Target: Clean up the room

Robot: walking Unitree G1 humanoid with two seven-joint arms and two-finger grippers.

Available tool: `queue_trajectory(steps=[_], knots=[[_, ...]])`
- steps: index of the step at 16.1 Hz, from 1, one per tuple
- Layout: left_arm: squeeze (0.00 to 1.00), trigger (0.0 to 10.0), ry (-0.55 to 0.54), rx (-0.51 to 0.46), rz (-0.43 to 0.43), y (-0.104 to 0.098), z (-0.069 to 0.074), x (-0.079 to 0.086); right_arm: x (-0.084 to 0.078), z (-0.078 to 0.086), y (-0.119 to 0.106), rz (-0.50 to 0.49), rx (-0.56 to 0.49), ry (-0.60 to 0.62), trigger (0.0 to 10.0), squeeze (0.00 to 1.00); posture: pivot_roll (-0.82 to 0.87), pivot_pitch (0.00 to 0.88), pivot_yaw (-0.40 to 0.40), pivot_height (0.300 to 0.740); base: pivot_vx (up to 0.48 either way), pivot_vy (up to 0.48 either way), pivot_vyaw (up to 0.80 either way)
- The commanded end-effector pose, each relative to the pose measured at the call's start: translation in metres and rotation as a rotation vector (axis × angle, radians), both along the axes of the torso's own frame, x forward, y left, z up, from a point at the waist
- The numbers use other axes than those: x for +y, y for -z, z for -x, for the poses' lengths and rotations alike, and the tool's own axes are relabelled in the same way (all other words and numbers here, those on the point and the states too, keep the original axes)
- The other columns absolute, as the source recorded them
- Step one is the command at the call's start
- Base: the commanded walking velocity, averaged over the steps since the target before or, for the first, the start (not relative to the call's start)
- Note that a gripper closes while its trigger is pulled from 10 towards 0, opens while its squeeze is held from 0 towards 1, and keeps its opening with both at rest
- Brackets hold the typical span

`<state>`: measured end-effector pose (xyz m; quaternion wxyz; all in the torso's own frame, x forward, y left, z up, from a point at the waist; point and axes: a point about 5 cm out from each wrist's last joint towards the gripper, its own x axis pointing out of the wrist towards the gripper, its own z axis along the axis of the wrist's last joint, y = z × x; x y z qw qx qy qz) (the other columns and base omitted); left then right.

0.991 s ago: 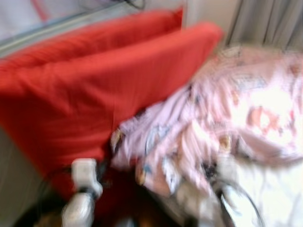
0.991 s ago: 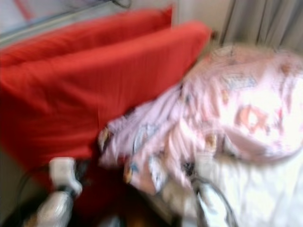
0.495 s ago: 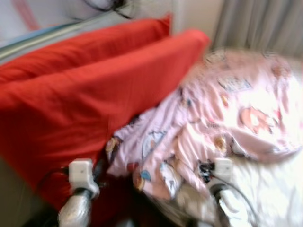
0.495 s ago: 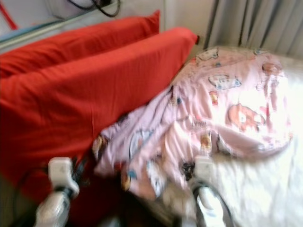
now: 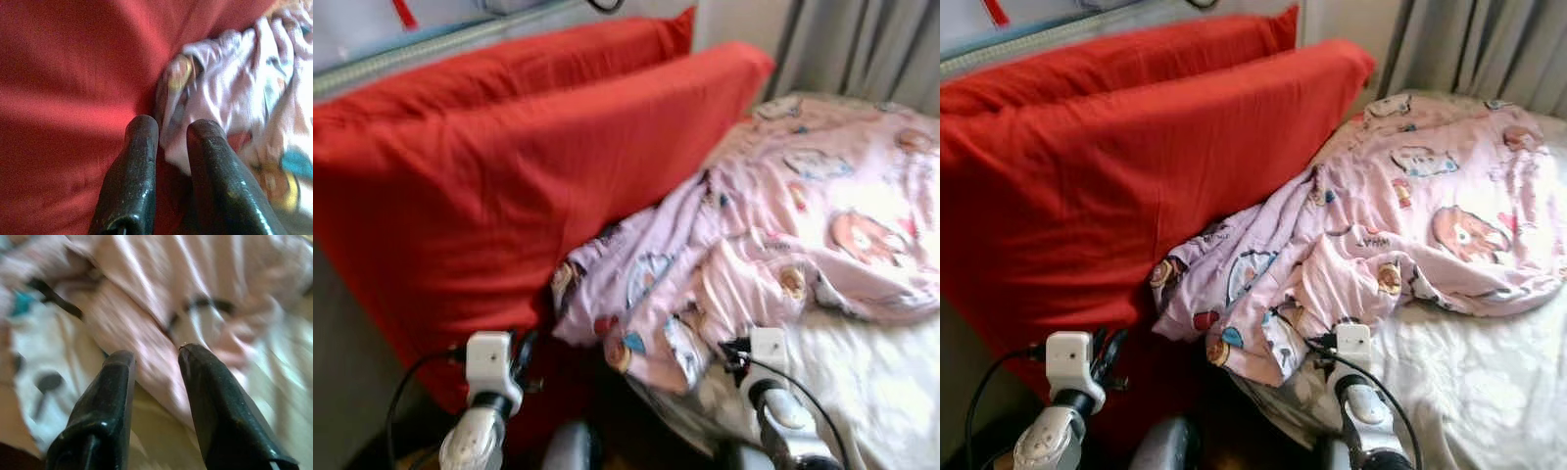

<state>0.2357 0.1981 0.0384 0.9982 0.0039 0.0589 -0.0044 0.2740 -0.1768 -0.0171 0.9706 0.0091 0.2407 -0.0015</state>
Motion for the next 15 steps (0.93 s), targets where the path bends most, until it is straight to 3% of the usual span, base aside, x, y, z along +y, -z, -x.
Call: queue_trajectory(steps=[1, 5, 6, 10, 11, 12, 15], knots=[[0.00, 10.0, 0.012, -0.009, 0.006, -0.004, 0.000, -0.003, 0.000, 0.001, 0.002, 0.005, 0.018, 0.005, 10.0, 0.00, 0.11, 0.119, 0.033, 0.587, 0.000, 0.000, 0.00], [0.00, 10.0, -0.004, 0.013, 0.006, -0.003, 0.016, -0.002, -0.014, -0.010, -0.008, 0.041, 0.018, 0.061, 10.0, 0.00, 0.13, 0.149, 0.030, 0.587, 0.000, 0.000, 0.00], [0.00, 10.0, -0.008, 0.019, 0.004, -0.004, 0.019, -0.001, -0.018, -0.015, -0.012, 0.057, 0.013, 0.079, 10.0, 1.00, 0.14, 0.162, 0.031, 0.587, 0.000, 0.000, 0.00], [0.00, 10.0, -0.011, 0.026, 0.000, -0.008, 0.026, 0.000, -0.020, -0.030, -0.026, 0.097, -0.021, 0.068, 10.0, 1.00, 0.15, 0.185, 0.037, 0.587, 0.000, 0.000, 0.00], [0.00, 10.0, -0.010, 0.030, -0.001, -0.009, 0.027, 0.000, -0.018, -0.034, -0.030, 0.117, -0.028, 0.023, 10.0, 0.86, 0.15, 0.188, 0.037, 0.587, 0.000, 0.000, 0.00], [0.00, 10.0, -0.010, 0.031, -0.002, -0.010, 0.029, 0.000, -0.016, -0.035, -0.031, 0.127, -0.029, -0.005, 10.0, 0.00, 0.16, 0.198, 0.038, 0.587, 0.000, 0.000, 0.00], [0.00, 10.0, -0.015, 0.037, -0.005, -0.015, 0.035, 0.001, -0.013, -0.039, -0.034, 0.119, -0.018, -0.041, 10.0, 0.00, 0.18, 0.215, 0.036, 0.587, 0.000, 0.000, 0.00]])
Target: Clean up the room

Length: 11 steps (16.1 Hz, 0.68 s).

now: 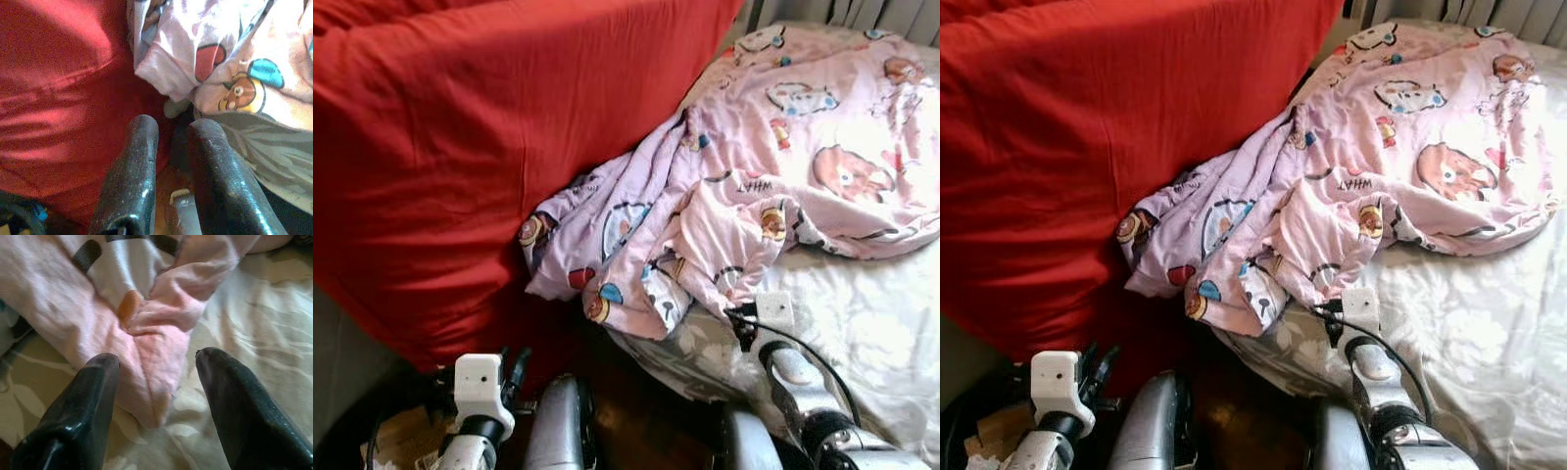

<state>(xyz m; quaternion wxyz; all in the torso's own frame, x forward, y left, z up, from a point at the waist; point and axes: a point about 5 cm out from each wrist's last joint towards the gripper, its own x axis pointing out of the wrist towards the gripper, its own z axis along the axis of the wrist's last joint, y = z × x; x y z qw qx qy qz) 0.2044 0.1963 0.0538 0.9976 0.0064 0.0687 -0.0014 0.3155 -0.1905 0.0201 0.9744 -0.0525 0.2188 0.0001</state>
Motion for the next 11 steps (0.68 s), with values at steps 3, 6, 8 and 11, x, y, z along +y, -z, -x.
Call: queue_trajectory(steps=[3, 6, 8, 11], knots=[[0.00, 10.0, -0.016, 0.025, -0.002, -0.002, 0.010, 0.005, 0.001, -0.001, 0.001, 0.005, 0.030, -0.017, 10.0, 0.00, 0.19, 0.231, 0.037, 0.587, 0.000, 0.000, 0.00], [0.00, 10.0, -0.022, 0.038, -0.005, -0.004, 0.017, 0.007, 0.001, -0.004, -0.002, 0.008, 0.027, 0.003, 10.0, 0.00, 0.20, 0.244, 0.039, 0.587, 0.000, 0.000, 0.00], [0.00, 10.0, -0.025, 0.050, -0.008, -0.005, 0.023, 0.008, 0.004, -0.006, -0.003, -0.002, 0.027, 0.005, 10.0, 0.00, 0.21, 0.254, 0.041, 0.587, 0.000, 0.000, 0.00], [0.00, 10.0, -0.026, 0.057, -0.011, -0.007, 0.028, 0.008, 0.011, -0.007, -0.003, -0.032, 0.041, -0.008, 10.0, 0.00, 0.22, 0.264, 0.043, 0.587, 0.000, 0.000, 0.00]])
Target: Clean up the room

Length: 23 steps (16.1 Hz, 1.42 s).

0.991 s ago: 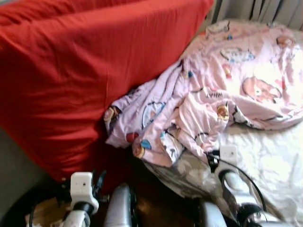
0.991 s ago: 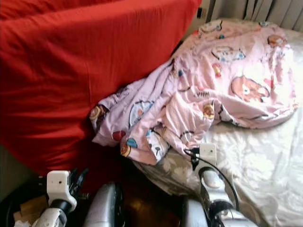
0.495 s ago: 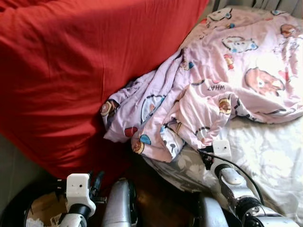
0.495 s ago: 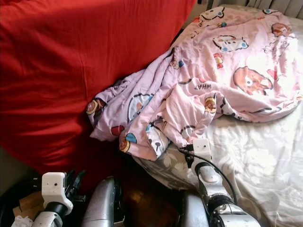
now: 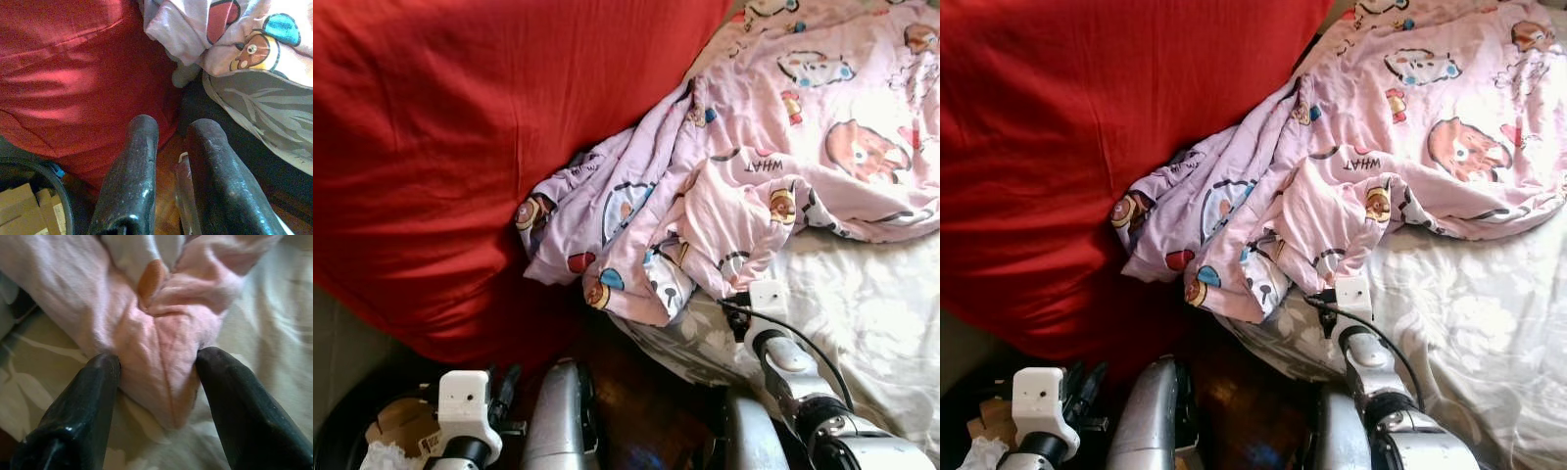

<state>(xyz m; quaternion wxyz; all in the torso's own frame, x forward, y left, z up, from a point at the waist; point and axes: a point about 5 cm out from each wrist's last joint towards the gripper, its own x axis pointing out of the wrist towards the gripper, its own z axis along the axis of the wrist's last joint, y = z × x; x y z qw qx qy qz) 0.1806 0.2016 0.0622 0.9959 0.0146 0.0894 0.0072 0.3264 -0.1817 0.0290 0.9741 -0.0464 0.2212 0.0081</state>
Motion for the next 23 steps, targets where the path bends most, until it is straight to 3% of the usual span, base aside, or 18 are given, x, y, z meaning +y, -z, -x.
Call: queue_trajectory(steps=[1, 3, 4, 5, 15, 23], knots=[[0.00, 10.0, -0.010, 0.017, 0.006, 0.001, 0.005, 0.003, 0.003, 0.004, 0.006, -0.024, 0.039, 0.002, 10.0, 0.00, 0.23, 0.265, 0.043, 0.587, 0.000, 0.000, 0.00], [0.00, 10.0, -0.009, 0.022, 0.006, 0.000, 0.005, 0.002, 0.005, 0.004, 0.007, -0.034, 0.044, 0.004, 10.0, 0.00, 0.23, 0.268, 0.043, 0.587, 0.000, 0.000, 0.00], [0.00, 10.0, -0.006, 0.026, 0.007, 0.000, 0.006, 0.001, 0.005, 0.004, 0.007, -0.054, 0.045, 0.014, 7.1, 0.00, 0.23, 0.271, 0.044, 0.587, 0.000, 0.000, 0.00], [0.00, 10.0, -0.007, 0.031, 0.008, 0.000, 0.006, 0.000, 0.005, 0.005, 0.008, -0.055, 0.049, 0.011, 0.0, 0.00, 0.23, 0.272, 0.044, 0.587, 0.000, 0.000, 0.00], [0.00, 10.0, -0.014, 0.051, 0.009, 0.002, 0.010, 0.001, 0.004, 0.012, 0.017, -0.051, 0.090, 0.015, 0.0, 0.00, 0.23, 0.271, 0.044, 0.587, 0.000, 0.000, 0.00], [0.00, 10.0, -0.019, 0.064, 0.008, 0.008, 0.006, 0.001, 0.002, 0.008, 0.011, -0.055, 0.062, 0.044, 0.0, 0.00, 0.22, 0.245, 0.040, 0.587, 0.000, 0.000, 0.00]])
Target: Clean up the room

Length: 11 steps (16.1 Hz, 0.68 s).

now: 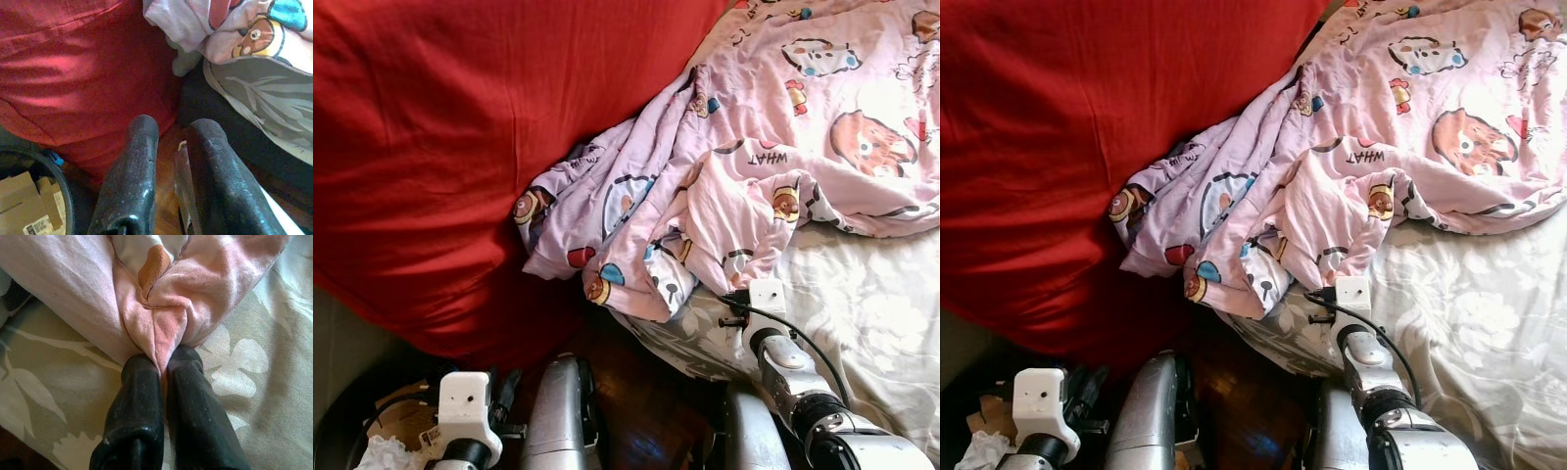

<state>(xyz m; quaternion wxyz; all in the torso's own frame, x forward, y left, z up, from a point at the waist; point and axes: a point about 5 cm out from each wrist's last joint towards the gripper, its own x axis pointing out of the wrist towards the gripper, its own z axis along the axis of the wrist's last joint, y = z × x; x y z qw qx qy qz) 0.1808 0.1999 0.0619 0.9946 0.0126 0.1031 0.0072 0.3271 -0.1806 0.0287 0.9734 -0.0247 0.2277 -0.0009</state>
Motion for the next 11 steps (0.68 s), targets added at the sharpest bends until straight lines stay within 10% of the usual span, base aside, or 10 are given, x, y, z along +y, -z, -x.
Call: queue_trajectory(steps=[1, 11], knots=[[0.00, 10.0, -0.020, 0.032, 0.002, 0.008, 0.004, 0.003, 0.002, 0.007, 0.009, -0.031, 0.032, 0.019, 0.0, 0.00, 0.21, 0.237, 0.036, 0.587, 0.000, 0.000, 0.00], [0.00, 10.0, -0.051, -0.007, -0.004, 0.022, -0.043, 0.011, -0.011, 0.035, 0.024, -0.121, -0.089, 0.074, 0.0, 0.00, 0.12, 0.008, 0.024, 0.587, 0.000, 0.000, 0.00]])
